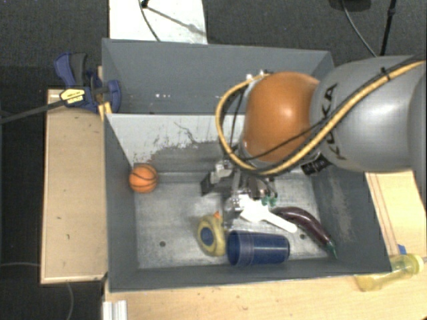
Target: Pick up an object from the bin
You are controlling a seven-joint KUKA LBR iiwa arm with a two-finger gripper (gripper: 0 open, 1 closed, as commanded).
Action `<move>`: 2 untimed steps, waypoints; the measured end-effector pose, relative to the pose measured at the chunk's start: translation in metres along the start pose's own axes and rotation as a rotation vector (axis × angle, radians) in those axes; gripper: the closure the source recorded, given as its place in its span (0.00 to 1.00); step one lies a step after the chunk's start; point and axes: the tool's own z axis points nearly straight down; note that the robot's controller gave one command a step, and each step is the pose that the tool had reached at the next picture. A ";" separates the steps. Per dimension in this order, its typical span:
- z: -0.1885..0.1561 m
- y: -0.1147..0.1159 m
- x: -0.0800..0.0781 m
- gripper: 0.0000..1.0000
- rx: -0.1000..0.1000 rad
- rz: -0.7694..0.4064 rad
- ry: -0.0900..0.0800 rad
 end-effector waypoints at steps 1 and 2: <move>0.103 0.029 0.023 1.00 -0.003 -0.080 0.001; 0.103 0.029 0.023 1.00 -0.003 -0.079 0.001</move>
Offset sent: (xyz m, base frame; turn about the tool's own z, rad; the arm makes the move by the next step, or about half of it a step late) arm 0.0000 0.0000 0.0000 0.0000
